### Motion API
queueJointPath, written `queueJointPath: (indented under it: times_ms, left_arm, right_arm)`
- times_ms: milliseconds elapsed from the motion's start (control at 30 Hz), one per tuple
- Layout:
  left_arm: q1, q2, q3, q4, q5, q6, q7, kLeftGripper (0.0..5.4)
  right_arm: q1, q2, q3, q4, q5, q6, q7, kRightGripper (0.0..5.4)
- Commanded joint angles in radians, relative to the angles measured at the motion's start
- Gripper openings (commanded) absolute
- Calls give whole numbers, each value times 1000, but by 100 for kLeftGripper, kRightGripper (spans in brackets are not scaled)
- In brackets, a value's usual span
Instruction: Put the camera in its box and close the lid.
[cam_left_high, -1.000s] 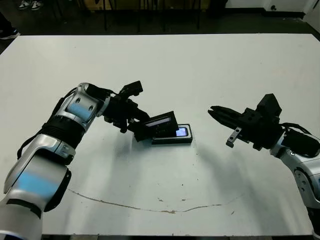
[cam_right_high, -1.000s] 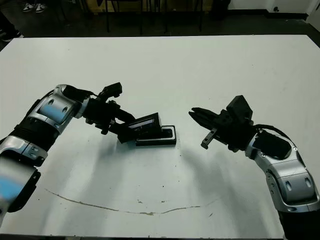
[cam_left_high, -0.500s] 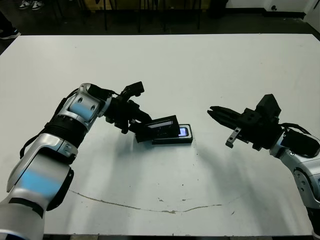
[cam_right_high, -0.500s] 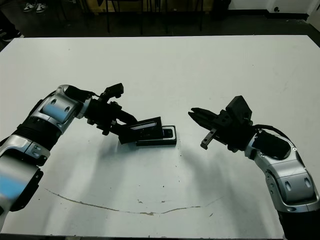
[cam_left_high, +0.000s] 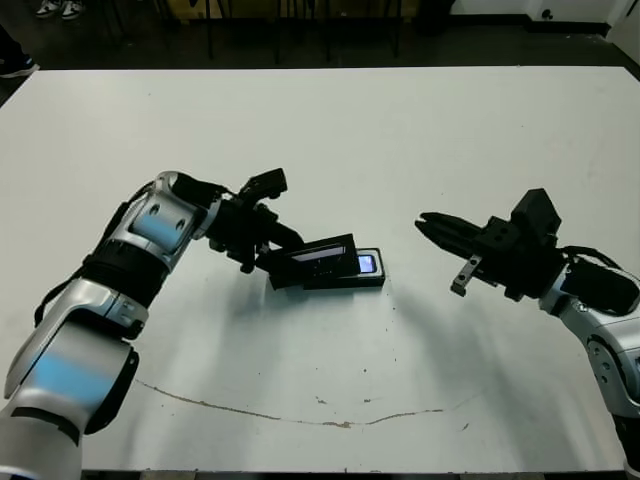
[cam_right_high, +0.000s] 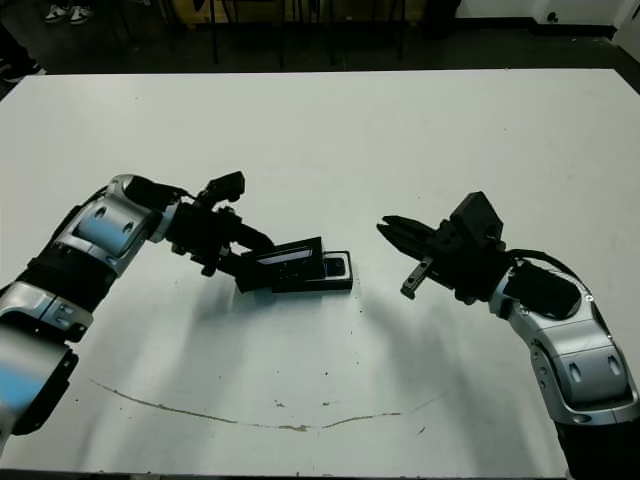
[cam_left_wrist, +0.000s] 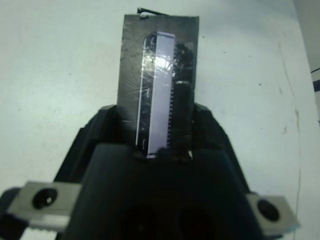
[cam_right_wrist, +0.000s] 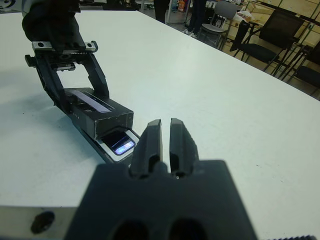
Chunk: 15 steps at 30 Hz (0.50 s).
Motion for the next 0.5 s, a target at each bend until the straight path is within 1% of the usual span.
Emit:
queueJointPath:
  times_ms: [33,167,233,300,500]
  left_arm:
    - [84,-9,-34,33,10,21,-13,255]
    - [102,-29,-32,51,19,-13,22,255]
    - [108,-46,-34,68,25,-28,43,255]
    - [106,-63,-45,87,37,-28,63,255]
    - [92,-99,-82,131,72,-54,93,255]
  right_arm:
    - [13,-3,6,6,-4,4,6,0]
    - [14,-5,7,2,-6,13,0,0]
    - [14,-1,7,8,-6,1,3,0]
    - [14,3,6,15,-3,-6,7,0]
    - [13,-2,8,3,-4,8,-1,0]
